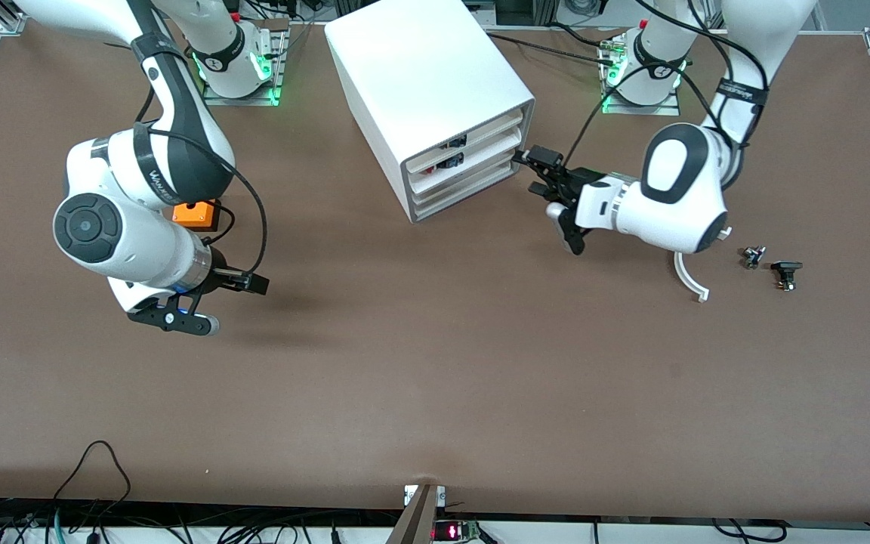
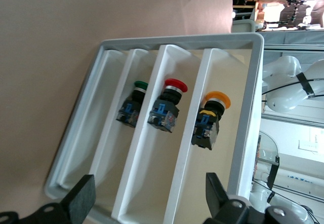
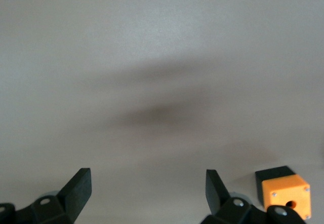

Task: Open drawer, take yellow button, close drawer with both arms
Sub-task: 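Grasp the drawer handle with the left gripper and pull it open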

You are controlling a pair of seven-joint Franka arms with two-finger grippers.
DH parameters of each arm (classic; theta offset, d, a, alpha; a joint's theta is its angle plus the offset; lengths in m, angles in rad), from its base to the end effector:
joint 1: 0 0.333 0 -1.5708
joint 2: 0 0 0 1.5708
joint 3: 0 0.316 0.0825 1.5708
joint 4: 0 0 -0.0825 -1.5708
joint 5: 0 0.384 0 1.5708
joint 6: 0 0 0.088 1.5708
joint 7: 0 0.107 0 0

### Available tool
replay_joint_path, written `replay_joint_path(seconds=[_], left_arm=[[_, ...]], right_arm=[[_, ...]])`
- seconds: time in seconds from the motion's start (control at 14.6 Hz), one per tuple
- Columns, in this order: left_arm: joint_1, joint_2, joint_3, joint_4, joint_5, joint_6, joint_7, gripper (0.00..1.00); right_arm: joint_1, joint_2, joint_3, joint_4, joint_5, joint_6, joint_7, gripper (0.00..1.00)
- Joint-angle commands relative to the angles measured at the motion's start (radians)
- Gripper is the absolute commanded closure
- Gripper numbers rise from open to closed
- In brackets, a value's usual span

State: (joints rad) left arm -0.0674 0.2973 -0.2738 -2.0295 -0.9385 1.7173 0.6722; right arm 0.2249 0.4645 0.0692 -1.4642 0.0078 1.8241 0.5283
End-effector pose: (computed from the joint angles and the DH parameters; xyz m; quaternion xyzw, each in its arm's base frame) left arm 0.4904 -0.2494 0.3089 0.8213 -0.2394 -0.1915 0.4811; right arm 0.6528 0.1908 0.4063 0.9912 -0.1206 -0.0552 0.0029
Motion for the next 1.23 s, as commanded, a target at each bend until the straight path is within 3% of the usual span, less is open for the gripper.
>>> replay_joint_path(seconds=[0.0,0.27,0.89,0.96,1.09,1.16], left_arm=[[0.008,-0.038,-0.019,-0.116,-0.121,0.051,0.119,0.06],[0.011,-0.055,-0.053,-0.241,-0.301,0.062,0.224,0.11],[0.006,-0.067,-0.116,-0.264,-0.313,0.051,0.239,0.36],[0.005,-0.067,-0.116,-0.264,-0.312,0.053,0.241,0.48],[0.005,-0.066,-0.116,-0.262,-0.309,0.054,0.241,0.91],[0.006,-0.064,-0.114,-0.258,-0.298,0.054,0.241,1.00]], right_arm=[[0.025,0.034,-0.003,0.068,0.011,-0.029,0.091,0.00],[0.047,0.048,-0.003,0.100,0.012,-0.035,0.180,0.00],[0.088,0.071,-0.002,0.205,0.014,-0.075,0.372,0.00],[0.093,0.078,-0.003,0.224,0.014,-0.086,0.393,0.00],[0.103,0.097,-0.002,0.261,0.014,-0.101,0.423,0.00],[0.103,0.108,-0.002,0.281,0.015,-0.112,0.440,0.00]])
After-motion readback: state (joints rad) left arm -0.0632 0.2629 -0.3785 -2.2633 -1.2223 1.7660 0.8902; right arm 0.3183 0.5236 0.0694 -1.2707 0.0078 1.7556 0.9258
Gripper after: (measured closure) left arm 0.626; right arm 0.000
